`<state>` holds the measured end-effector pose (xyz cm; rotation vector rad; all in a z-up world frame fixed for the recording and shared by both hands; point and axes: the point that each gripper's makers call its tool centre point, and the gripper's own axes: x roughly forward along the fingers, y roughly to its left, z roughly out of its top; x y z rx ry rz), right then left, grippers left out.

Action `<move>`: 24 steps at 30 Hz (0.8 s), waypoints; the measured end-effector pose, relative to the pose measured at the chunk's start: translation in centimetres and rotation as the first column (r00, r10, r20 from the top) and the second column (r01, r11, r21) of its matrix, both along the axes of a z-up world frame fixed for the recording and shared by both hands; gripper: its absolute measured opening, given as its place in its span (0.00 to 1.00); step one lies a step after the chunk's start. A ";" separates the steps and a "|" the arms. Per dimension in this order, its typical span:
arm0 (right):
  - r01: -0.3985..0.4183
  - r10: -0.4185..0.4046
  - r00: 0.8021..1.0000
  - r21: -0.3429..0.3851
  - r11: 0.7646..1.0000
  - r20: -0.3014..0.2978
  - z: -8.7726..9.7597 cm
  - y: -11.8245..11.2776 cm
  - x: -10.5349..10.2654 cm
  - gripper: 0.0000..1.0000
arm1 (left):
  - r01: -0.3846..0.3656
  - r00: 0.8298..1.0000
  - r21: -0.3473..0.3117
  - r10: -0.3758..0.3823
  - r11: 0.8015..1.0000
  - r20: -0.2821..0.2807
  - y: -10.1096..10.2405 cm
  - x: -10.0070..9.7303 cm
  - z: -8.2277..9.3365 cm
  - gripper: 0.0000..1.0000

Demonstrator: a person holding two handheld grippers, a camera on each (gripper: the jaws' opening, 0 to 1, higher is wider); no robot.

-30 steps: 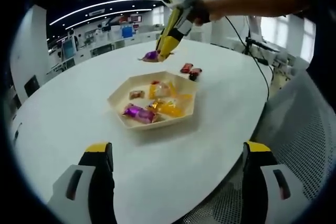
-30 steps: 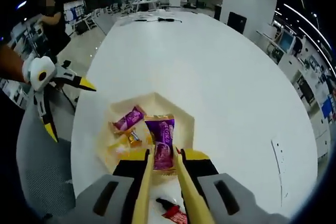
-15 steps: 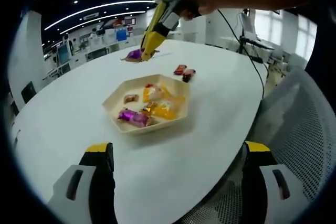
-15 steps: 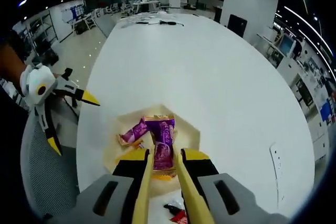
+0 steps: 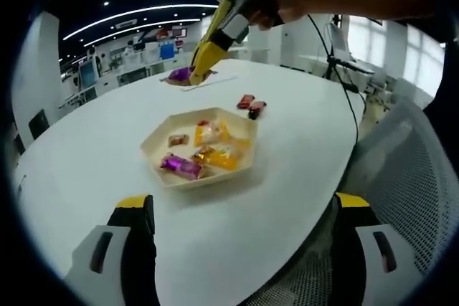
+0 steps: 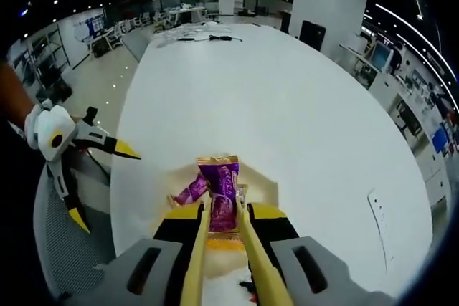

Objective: Place the target food into the container with the food tongs after gripping and lifting it, then release it inside without dropping or visibly crushing the food.

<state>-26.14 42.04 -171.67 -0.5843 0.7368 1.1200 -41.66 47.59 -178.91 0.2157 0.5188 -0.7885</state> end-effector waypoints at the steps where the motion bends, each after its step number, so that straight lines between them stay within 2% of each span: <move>1: 0.005 -0.005 1.000 0.000 1.000 0.002 0.0 0.0 -0.1 0.23 | 0.002 1.000 -0.004 -0.002 1.000 0.003 0.0 0.0 0.1 0.99; 7: 0.008 -0.008 1.000 -0.001 1.000 0.013 -0.1 0.2 -0.4 0.24 | 0.005 1.000 -0.014 -0.004 1.000 0.020 -0.1 0.1 0.5 0.99; 9: 0.008 -0.008 1.000 0.006 1.000 0.012 0.2 0.1 -0.6 0.25 | 0.018 1.000 -0.034 -0.018 0.999 0.013 -0.5 -0.1 0.6 0.99; 12: 0.011 -0.011 1.000 0.010 1.000 0.019 0.8 -0.3 -0.5 0.25 | 0.037 0.999 -0.030 -0.036 0.999 0.010 -0.7 -0.3 0.5 0.99; 19: 0.022 -0.023 0.999 0.027 0.999 0.026 1.8 -1.2 0.0 0.26 | 0.036 0.999 -0.041 -0.035 0.998 0.015 -0.8 -0.3 0.7 1.00; 24: 0.012 -0.014 0.998 0.025 1.000 0.059 2.7 -2.0 0.3 0.27 | 0.048 0.999 -0.047 -0.047 0.998 0.020 -1.2 -0.4 0.8 1.00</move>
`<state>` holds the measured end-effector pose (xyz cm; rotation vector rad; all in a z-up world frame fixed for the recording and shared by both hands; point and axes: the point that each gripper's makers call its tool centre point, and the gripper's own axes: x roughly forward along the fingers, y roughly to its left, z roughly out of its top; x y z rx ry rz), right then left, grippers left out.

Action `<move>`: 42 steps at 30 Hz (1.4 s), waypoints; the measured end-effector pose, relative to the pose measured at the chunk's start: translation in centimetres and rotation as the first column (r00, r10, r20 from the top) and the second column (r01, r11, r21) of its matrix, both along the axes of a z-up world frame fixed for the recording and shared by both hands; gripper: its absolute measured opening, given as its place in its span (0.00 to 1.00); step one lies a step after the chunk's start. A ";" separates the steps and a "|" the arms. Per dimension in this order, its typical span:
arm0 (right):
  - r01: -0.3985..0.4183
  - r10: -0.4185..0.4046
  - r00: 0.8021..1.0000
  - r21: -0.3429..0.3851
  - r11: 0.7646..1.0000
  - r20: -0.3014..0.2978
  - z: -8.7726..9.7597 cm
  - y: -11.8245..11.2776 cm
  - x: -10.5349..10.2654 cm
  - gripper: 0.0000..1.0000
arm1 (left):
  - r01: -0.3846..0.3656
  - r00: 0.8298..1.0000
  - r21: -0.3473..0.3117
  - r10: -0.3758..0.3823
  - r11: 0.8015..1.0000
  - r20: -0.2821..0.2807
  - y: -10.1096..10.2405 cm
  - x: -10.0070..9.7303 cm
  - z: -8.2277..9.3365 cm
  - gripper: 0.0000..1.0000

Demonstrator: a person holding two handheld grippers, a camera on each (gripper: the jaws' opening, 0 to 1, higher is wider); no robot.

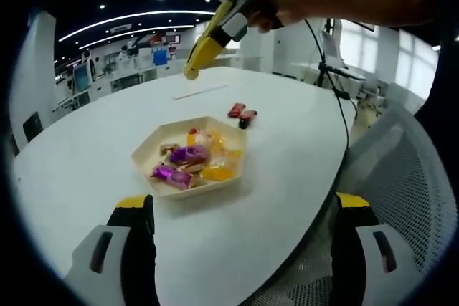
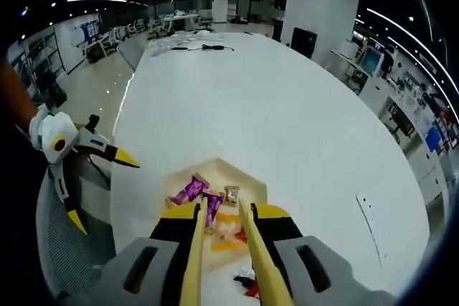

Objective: Place the target food into the container with the food tongs after gripping and lifting it, then release it inside without dropping or visibly crushing the food.

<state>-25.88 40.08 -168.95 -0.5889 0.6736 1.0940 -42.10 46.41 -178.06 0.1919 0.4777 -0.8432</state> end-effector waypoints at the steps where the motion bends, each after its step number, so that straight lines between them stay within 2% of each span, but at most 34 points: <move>1: -0.001 0.001 1.000 0.000 1.000 0.005 0.1 -0.1 0.0 0.27 | 0.002 1.000 0.002 -0.002 1.000 0.002 0.0 0.0 0.0 1.00; 6: -0.018 0.018 0.999 -0.008 1.000 0.035 0.5 -1.4 0.3 0.28 | -0.007 1.000 -0.004 0.007 1.000 0.001 0.1 0.1 0.1 1.00; 10: -0.007 0.007 0.999 -0.005 1.000 0.034 0.8 -2.9 0.6 0.27 | 0.009 1.000 -0.005 -0.009 1.000 -0.012 -0.1 -0.1 -0.1 1.00; 18: 0.047 -0.047 0.998 -0.005 0.999 0.048 1.0 -6.7 1.5 0.28 | -0.001 1.000 -0.008 0.001 1.000 -0.008 0.0 0.1 0.0 1.00; 22: 0.061 -0.060 0.997 -0.018 0.998 0.039 0.5 -8.7 1.2 0.28 | -0.002 1.000 -0.014 0.001 1.000 -0.011 0.0 0.0 0.1 1.00; 27: 0.079 -0.078 0.996 -0.025 0.997 0.051 -1.3 -10.4 0.5 0.27 | -0.003 1.000 -0.020 0.003 1.000 -0.012 -0.1 0.1 0.1 1.00; 31: 0.094 -0.094 0.995 -0.019 0.995 0.043 -1.8 -11.6 0.3 0.27 | -0.008 1.000 -0.009 0.008 1.000 -0.014 0.1 0.1 -0.1 1.00; 42: 0.091 -0.090 0.994 -0.011 0.996 0.067 -0.9 -14.7 0.6 0.28 | 0.009 1.000 -0.004 -0.010 1.000 -0.020 -0.2 -0.1 -0.3 1.00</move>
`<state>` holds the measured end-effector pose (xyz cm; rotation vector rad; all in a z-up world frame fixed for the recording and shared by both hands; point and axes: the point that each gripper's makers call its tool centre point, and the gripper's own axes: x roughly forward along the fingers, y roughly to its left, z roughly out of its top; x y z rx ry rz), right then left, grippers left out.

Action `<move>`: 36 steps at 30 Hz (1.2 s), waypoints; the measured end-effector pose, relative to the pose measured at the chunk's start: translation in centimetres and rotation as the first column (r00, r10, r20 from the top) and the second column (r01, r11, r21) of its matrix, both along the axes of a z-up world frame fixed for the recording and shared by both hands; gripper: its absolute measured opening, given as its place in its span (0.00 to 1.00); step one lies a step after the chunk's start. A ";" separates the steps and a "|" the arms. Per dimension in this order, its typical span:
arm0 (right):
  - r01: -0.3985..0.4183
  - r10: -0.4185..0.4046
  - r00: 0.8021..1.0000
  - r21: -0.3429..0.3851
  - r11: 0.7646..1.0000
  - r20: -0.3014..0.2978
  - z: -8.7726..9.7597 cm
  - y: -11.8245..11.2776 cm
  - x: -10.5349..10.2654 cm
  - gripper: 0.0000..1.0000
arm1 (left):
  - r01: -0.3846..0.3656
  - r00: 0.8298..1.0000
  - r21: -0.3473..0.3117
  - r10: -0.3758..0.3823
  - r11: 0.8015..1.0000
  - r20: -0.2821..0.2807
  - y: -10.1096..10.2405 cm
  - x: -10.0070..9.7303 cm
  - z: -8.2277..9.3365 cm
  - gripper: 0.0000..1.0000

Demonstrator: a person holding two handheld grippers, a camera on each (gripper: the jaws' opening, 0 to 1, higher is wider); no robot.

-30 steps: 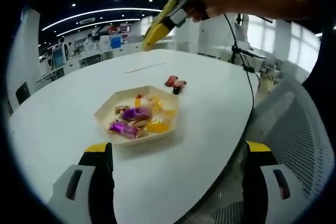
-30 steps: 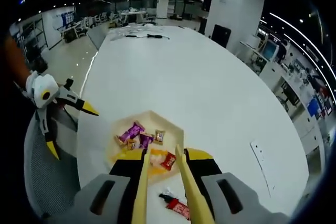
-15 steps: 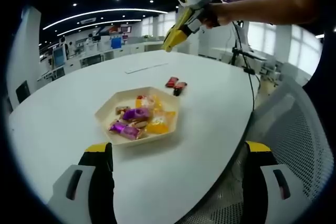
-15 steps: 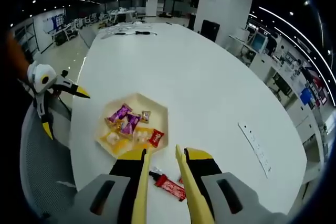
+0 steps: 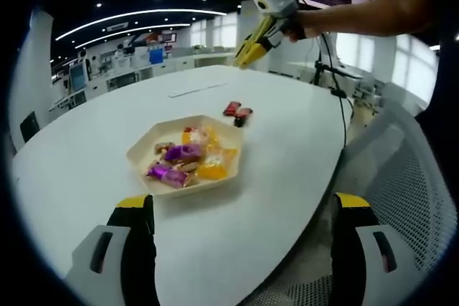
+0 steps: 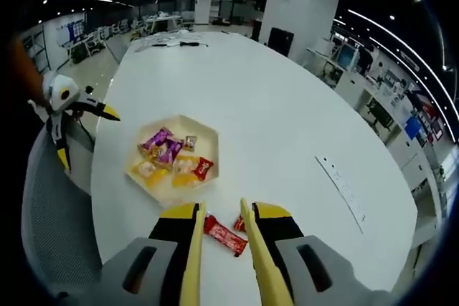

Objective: Place the target food into the container with the food tongs after gripping and lifting it, then release it inside without dropping or visibly crushing the food.

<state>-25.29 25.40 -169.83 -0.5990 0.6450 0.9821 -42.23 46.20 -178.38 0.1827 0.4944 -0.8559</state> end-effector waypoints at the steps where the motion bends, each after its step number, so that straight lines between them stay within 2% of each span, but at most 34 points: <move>1: -0.002 0.002 1.000 -0.002 1.000 0.004 0.0 -0.1 0.0 0.28 | -0.002 1.000 0.001 0.002 1.000 0.001 0.0 0.0 0.0 1.00; 6: -0.019 0.018 1.000 0.018 1.000 0.016 0.5 -1.2 0.6 0.28 | -0.004 1.000 0.007 0.004 1.000 0.008 0.1 0.1 0.1 1.00; 8: -0.053 0.052 0.998 0.032 0.998 0.019 0.6 -1.4 0.4 0.28 | 0.011 1.000 0.021 -0.012 1.000 0.006 0.0 -0.1 -0.1 1.00; 11: -0.072 0.071 0.997 0.045 0.996 0.023 0.7 -1.9 0.3 0.28 | 0.005 0.999 0.016 -0.005 1.000 0.036 0.0 0.1 0.3 1.00; 14: -0.091 0.090 0.996 0.050 0.995 0.019 0.6 -2.2 0.2 0.28 | -0.015 1.000 0.000 0.015 1.000 0.025 0.3 0.4 0.4 1.00; 19: -0.105 0.105 0.994 0.075 0.992 0.009 0.7 -2.5 0.3 0.28 | 0.013 1.000 -0.011 -0.013 1.000 0.009 -0.2 -0.1 0.3 1.00; 21: -0.119 0.118 0.993 0.073 0.990 0.022 0.3 -2.7 0.5 0.28 | 0.022 1.000 0.004 -0.022 1.000 0.007 -0.3 -0.2 0.1 1.00; 23: -0.125 0.125 0.992 0.082 0.989 0.002 -0.2 -2.8 0.6 0.28 | 0.024 1.000 0.003 -0.024 1.000 0.012 -0.3 -0.2 0.1 1.00; 26: -0.146 0.148 0.989 0.085 0.986 -0.007 -1.2 -2.8 0.7 0.28 | -0.001 0.999 0.039 0.000 0.999 0.045 0.4 0.3 0.0 1.00; 29: -0.170 0.171 0.985 0.105 0.980 -0.009 -1.8 -2.7 0.7 0.28 | -0.006 0.999 0.039 0.004 0.999 0.046 0.4 0.3 0.1 1.00; 31: -0.200 0.199 0.980 0.104 0.974 0.015 -2.3 -2.7 0.9 0.28 | -0.003 0.999 0.048 0.001 0.999 0.038 0.4 0.3 -0.2 1.00; 36: -0.221 0.222 0.975 0.118 0.968 0.005 -3.8 -2.8 1.0 0.28 | 0.001 0.999 0.057 -0.003 0.998 0.034 0.4 0.3 -0.4 1.00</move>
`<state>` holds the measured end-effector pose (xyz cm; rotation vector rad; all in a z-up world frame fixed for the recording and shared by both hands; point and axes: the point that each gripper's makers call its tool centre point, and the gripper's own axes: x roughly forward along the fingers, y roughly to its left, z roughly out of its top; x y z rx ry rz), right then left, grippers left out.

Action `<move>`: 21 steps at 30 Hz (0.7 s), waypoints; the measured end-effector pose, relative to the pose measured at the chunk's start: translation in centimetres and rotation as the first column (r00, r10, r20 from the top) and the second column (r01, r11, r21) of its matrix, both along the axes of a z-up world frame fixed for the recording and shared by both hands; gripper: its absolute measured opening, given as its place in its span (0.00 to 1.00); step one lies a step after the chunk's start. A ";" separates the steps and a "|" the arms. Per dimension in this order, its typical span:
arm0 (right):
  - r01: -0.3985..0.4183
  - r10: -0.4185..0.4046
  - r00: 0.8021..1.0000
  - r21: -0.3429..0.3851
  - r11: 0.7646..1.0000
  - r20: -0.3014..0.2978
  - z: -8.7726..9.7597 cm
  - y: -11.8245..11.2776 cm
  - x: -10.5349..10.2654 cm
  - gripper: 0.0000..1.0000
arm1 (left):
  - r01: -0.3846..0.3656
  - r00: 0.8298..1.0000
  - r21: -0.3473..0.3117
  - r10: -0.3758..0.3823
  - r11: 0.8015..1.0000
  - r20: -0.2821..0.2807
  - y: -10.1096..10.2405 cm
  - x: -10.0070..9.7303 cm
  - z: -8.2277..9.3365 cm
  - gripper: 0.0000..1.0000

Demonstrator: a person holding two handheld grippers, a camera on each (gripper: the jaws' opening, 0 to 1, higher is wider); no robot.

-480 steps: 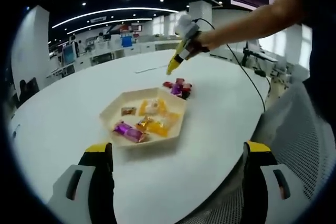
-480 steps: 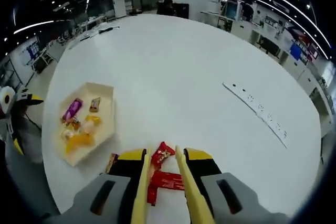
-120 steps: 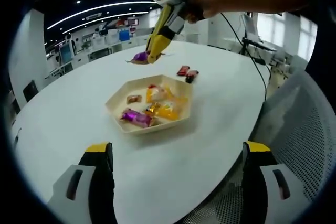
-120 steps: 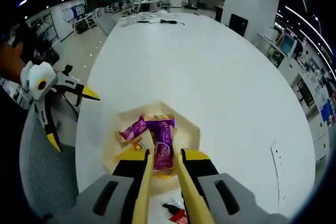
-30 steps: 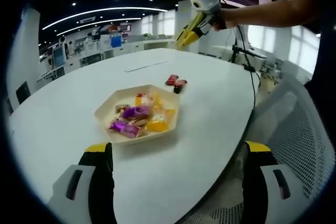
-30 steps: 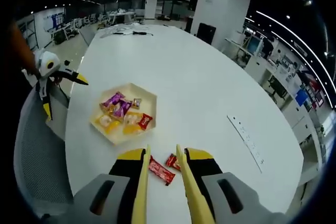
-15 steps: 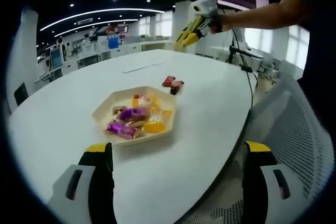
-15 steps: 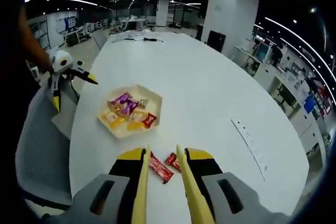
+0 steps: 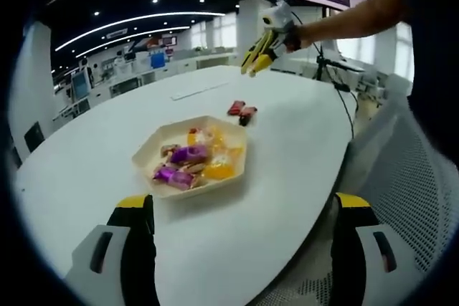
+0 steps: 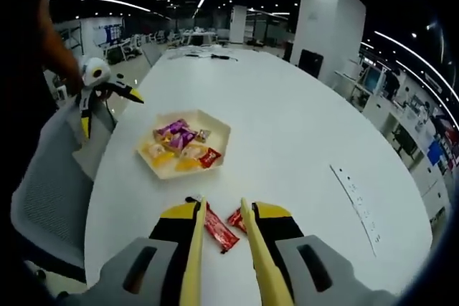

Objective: Place the target food into the container with the food tongs after gripping and lifting it, then release it inside without dropping or visibly crushing the food.

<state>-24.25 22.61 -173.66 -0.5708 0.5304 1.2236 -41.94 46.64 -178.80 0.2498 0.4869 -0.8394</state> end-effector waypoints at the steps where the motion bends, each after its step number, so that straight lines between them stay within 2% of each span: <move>1: -0.005 0.005 1.000 -0.002 1.000 -0.003 -0.4 0.0 0.0 0.28 | 0.001 1.000 0.008 -0.001 1.000 -0.008 0.0 -0.1 -0.2 1.00; 8: -0.040 0.039 0.999 -0.035 0.999 -0.030 -4.0 -0.3 -0.5 0.28 | 0.009 1.000 -0.003 -0.009 1.000 -0.010 -0.2 -0.2 -0.1 1.00; 10: -0.053 0.052 0.998 -0.032 0.998 -0.045 -4.4 -0.1 -0.7 0.28 | 0.006 1.000 -0.009 -0.007 1.000 -0.021 -0.2 -0.2 -0.2 1.00; 15: -0.111 0.110 0.994 -0.085 0.990 -0.024 -6.0 0.1 -0.7 0.29 | -0.001 1.000 -0.015 0.000 1.000 -0.020 -0.1 -0.1 0.0 1.00; 20: -0.165 0.161 0.986 -0.118 0.979 -0.046 -7.4 0.5 -1.4 0.28 | -0.001 1.000 -0.021 0.001 1.000 -0.018 -0.2 -0.1 0.1 1.00; 21: -0.170 0.168 0.985 -0.129 0.977 -0.032 -7.6 0.6 -1.3 0.28 | 0.001 1.000 -0.018 -0.001 1.000 -0.017 -0.2 -0.2 0.1 1.00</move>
